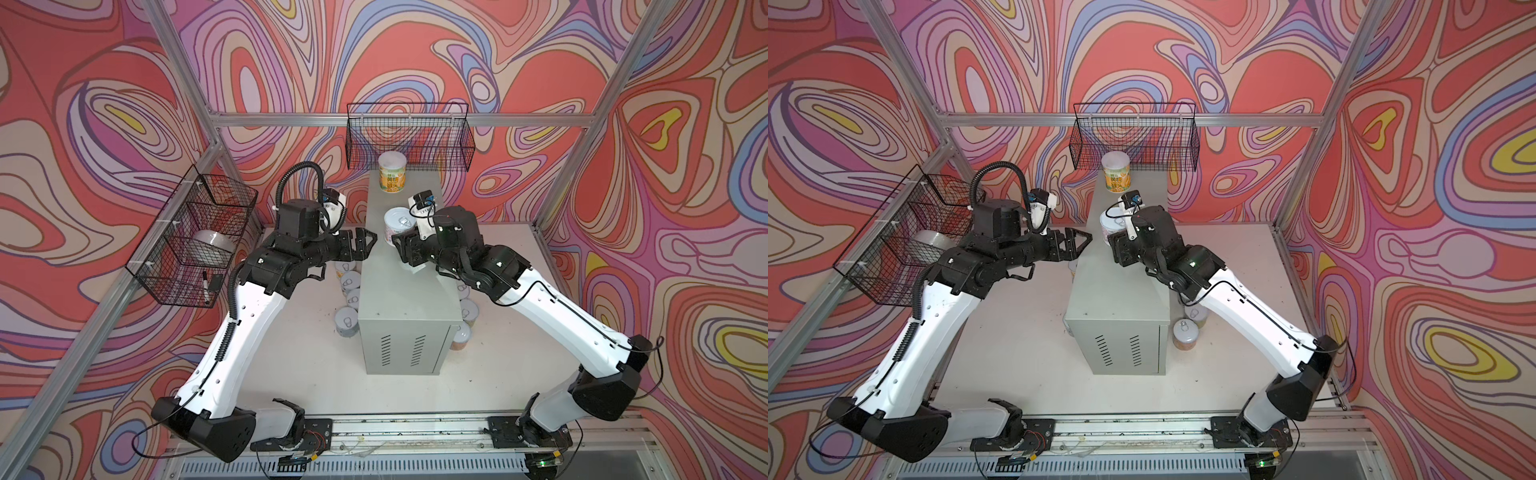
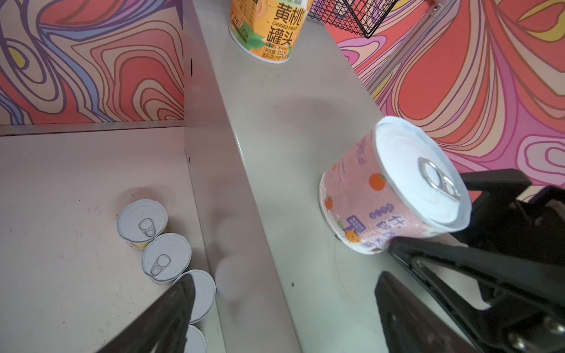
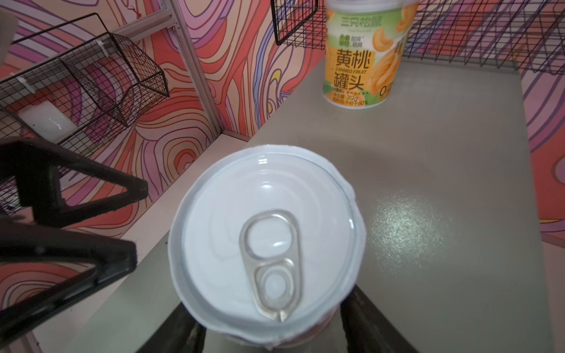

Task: Place and organize the canned foods onto the counter
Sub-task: 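Move the pink can with the right gripper beside the tall can, release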

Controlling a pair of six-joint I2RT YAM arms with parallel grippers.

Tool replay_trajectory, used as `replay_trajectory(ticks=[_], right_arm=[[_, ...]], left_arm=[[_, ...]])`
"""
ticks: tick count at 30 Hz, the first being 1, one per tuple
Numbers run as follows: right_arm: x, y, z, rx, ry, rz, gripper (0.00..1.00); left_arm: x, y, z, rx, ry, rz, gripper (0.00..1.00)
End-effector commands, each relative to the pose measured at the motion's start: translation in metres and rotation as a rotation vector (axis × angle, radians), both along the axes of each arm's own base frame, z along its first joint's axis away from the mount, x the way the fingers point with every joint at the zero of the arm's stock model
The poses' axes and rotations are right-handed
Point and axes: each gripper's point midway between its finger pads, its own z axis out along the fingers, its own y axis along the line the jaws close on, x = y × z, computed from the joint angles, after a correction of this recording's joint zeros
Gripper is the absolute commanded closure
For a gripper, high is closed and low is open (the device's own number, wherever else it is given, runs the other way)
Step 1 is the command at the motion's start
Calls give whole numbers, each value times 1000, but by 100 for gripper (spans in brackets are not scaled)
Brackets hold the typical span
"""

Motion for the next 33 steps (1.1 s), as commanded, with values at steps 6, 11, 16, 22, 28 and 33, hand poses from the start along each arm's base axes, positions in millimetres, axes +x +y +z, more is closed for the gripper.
replay_trajectory(ticks=[6,11,16,22,28,33], right_arm=[[46,-21,-8,-16,-2,-155,31],[70,-35,-5,26,-10,-194,32],[91,-42,5,73,-29,-190,34],[118,-45,6,61,-41,-206,34],[139,-49,9,73,-46,-234,35],[151,-57,10,71,-46,-275,36]], left_arm=[[12,8,-2,-10,-15,3,8],[17,15,-4,-9,-12,16,8],[22,20,-8,-14,-3,30,9],[29,23,-15,-24,13,39,10],[32,24,-21,-23,28,42,10],[34,26,-22,-23,30,46,10]])
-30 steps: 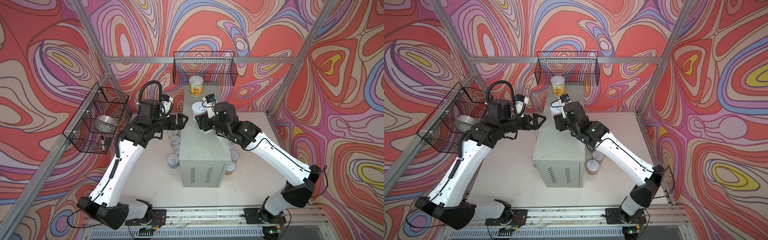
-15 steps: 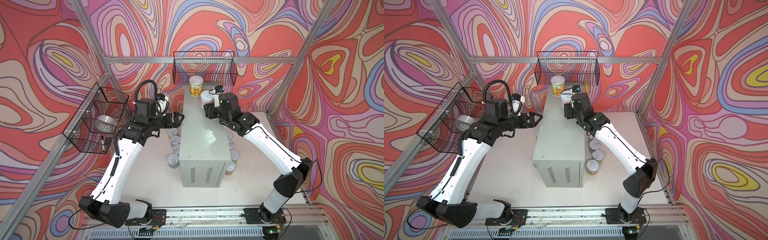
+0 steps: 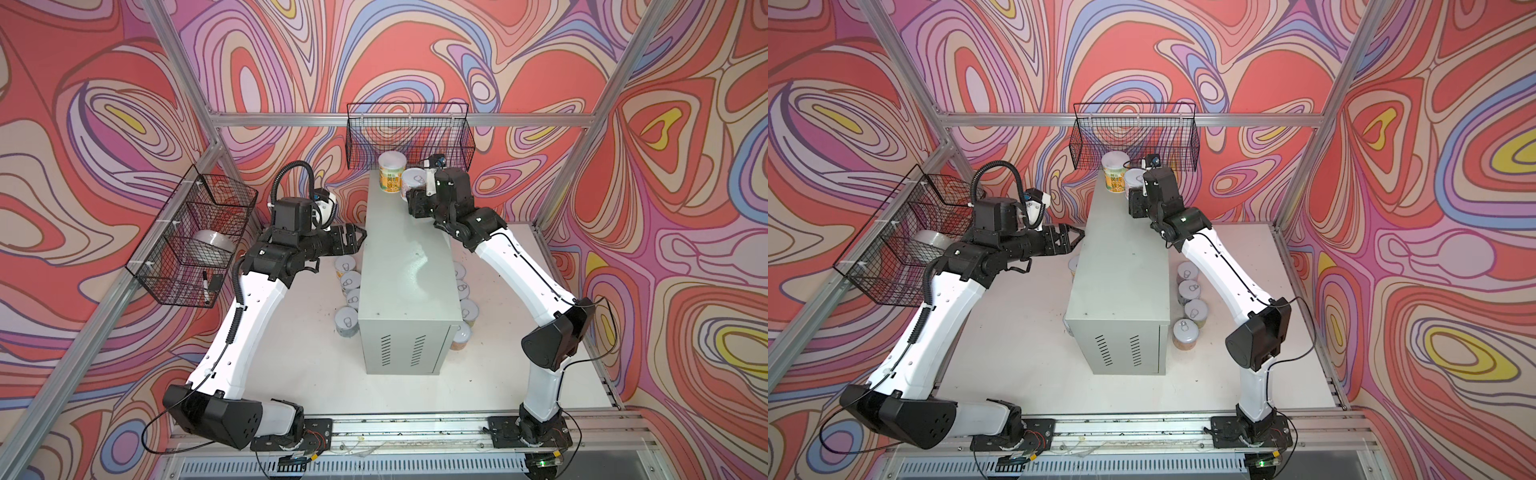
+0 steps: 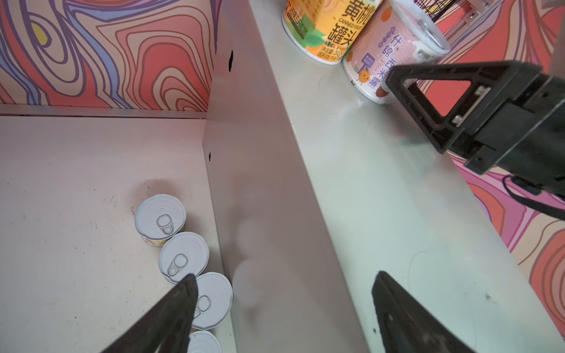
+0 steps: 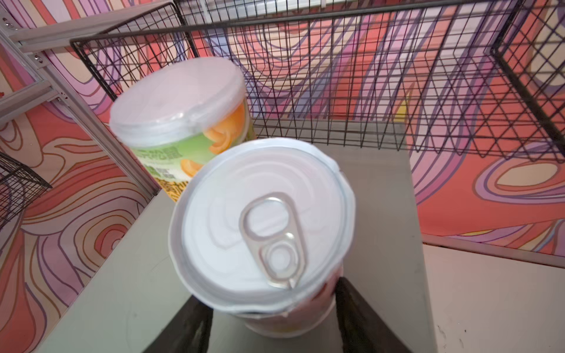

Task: Place and organize the canned foods onto the counter
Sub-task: 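Move the pink can with the right gripper beside the tall can, release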

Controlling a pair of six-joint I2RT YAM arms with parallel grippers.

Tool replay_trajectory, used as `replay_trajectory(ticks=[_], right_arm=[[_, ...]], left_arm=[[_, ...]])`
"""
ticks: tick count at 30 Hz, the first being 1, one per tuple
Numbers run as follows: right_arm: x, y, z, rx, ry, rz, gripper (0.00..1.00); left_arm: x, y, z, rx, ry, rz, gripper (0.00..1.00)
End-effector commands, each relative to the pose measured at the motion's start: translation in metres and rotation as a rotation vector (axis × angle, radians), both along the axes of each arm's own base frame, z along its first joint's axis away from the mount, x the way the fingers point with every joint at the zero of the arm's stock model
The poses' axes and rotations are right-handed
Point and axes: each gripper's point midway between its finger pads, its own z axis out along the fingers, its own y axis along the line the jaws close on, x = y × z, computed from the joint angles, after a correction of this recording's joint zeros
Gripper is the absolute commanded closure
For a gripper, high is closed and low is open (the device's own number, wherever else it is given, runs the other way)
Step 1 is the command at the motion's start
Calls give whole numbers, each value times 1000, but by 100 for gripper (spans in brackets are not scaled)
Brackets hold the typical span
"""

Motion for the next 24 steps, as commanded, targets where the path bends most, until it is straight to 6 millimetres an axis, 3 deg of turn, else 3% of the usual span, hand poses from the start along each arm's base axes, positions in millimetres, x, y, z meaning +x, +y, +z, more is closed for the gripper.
replay_trajectory(ticks=[1,24], right_arm=[[8,-9,6,7,-11,-35,35],[42,-22,4,-15,-26,-109,36]], left_arm=[[6,1,-1,-6,-12,-2,10],[14,1,-14,5,22,7,11]])
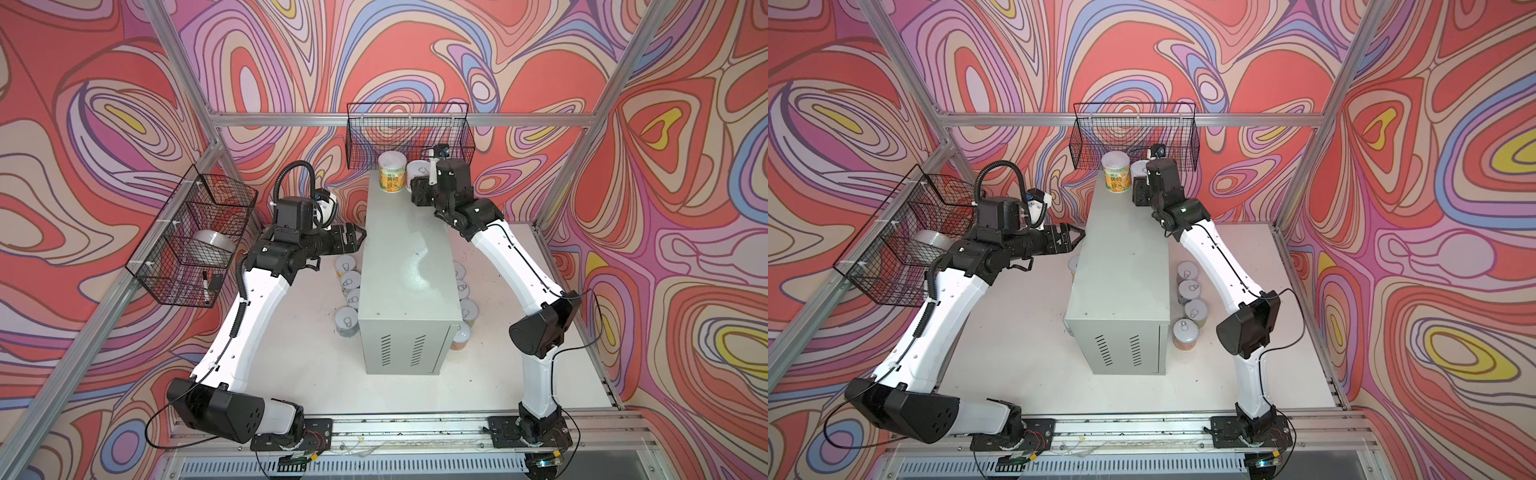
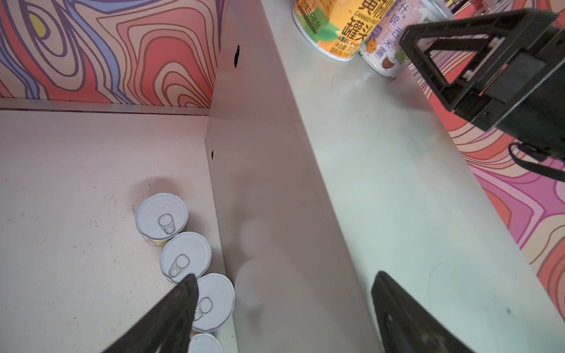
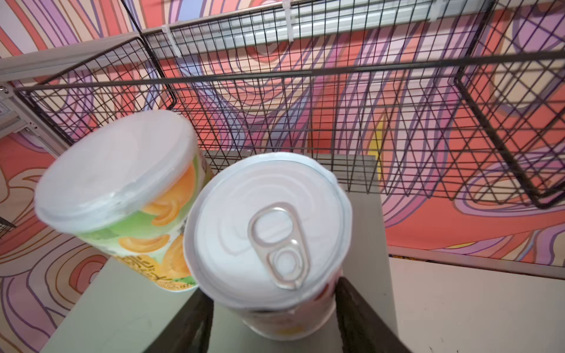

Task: Place and organize the canned foods onto the counter
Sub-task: 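Move the pink can with the right gripper beside the tall can, release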

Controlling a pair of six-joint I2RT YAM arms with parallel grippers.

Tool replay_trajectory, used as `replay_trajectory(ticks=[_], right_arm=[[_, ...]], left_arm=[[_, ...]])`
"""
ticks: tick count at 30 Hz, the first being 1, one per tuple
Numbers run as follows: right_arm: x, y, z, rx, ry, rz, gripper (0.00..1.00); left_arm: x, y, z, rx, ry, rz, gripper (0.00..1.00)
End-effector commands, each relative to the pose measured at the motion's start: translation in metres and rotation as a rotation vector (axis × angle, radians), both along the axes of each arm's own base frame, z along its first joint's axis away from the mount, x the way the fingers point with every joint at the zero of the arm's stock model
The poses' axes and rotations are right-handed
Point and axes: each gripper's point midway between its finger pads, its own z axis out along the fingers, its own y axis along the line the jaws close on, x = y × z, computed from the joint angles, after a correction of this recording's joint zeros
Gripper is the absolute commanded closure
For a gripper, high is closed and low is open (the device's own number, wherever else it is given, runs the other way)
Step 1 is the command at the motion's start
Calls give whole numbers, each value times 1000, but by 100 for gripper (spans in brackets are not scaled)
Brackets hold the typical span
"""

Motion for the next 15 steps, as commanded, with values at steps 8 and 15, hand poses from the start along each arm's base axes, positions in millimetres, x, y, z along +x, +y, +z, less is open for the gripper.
replay_trajectory(ticks=[8,15], right_arm=[[7,-7,1,2,-8,-19,36],[-15,-11,35,37,-41,21,24]], left_arm=[[9,1,-10,11,17,8,11],[7,9,-5,41,-6,36,6]])
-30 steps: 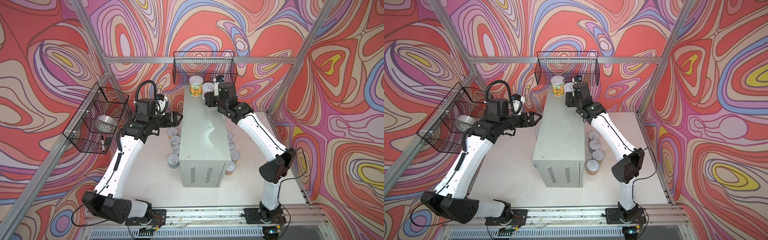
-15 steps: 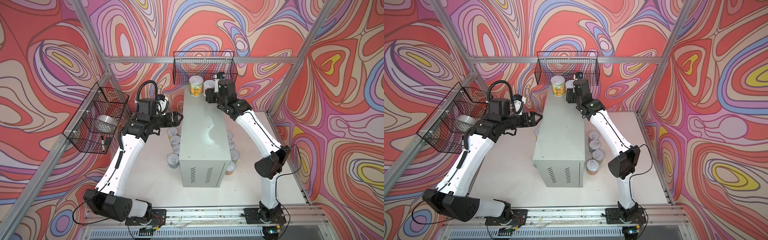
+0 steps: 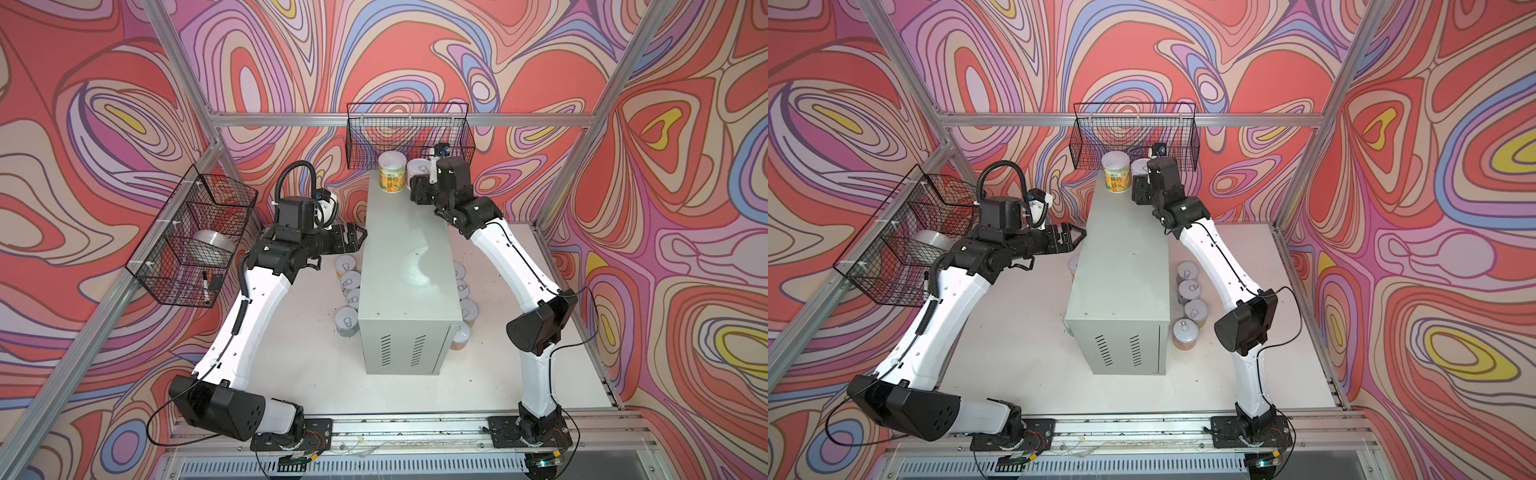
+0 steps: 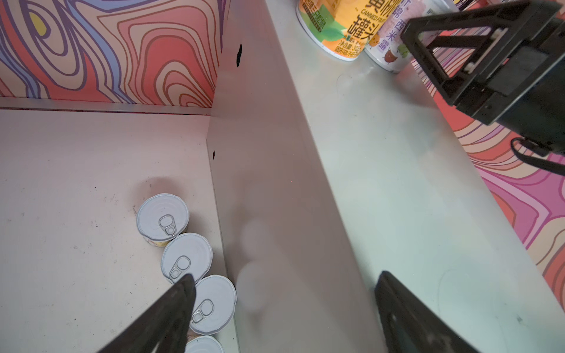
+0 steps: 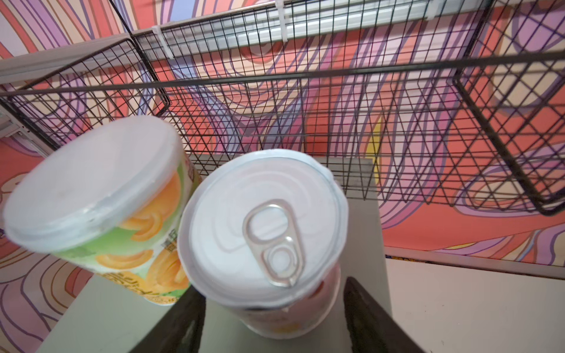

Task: Place and organize the canned foods onto the counter

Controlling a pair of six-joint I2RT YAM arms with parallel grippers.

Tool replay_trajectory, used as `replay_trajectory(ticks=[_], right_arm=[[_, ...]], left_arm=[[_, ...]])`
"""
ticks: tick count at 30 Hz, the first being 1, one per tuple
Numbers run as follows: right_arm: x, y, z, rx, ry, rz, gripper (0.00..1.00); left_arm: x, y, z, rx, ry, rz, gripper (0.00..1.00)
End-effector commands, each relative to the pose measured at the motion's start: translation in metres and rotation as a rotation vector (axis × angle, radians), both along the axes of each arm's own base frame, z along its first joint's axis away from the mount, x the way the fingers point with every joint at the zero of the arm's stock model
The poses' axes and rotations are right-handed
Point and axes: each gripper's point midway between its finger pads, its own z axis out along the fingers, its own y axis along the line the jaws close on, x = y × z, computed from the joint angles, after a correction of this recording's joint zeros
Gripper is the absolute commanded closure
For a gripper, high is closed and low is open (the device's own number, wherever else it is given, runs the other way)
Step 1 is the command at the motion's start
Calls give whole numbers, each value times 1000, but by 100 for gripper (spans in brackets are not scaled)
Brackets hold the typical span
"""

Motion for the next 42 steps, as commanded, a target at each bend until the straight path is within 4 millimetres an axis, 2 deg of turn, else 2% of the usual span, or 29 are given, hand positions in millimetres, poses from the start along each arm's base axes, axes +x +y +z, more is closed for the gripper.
replay_trajectory(ticks=[1,6,9,14,17,21,24,29,31,34,37,42], right_arm=[[-25,-10,42,38,-48,23,23],[-61,-29,74,48,-93,30,20],[-88,-51,87,30,-130,-3,19],[-122,-81,79,-23,-124,-60,19],[-138,-104,60,-68,-94,-131,19],[-156,-130,17,-115,-5,-207,18],[-169,-139,-20,-104,80,-231,17],[-198,-148,-67,-30,170,-239,17],[-211,-155,-78,-5,183,-255,19],[-227,-155,-91,59,202,-234,21],[-237,-153,-108,65,277,-217,22],[-251,-152,-154,22,420,-211,22]], left_arm=[[2,10,-1,42,-10,38,6],[-7,23,1,74,-13,90,4],[-19,30,-1,78,-11,115,4],[-46,44,-25,82,26,175,7],[-65,56,-49,88,60,229,8],[-90,75,-81,108,93,306,8],[-105,80,-96,104,110,330,9],[-121,81,-122,74,139,352,11],[-126,80,-132,73,158,358,12],[-133,71,-148,90,188,337,12],[-141,63,-163,140,210,317,11],[-148,57,-184,151,256,306,11]])
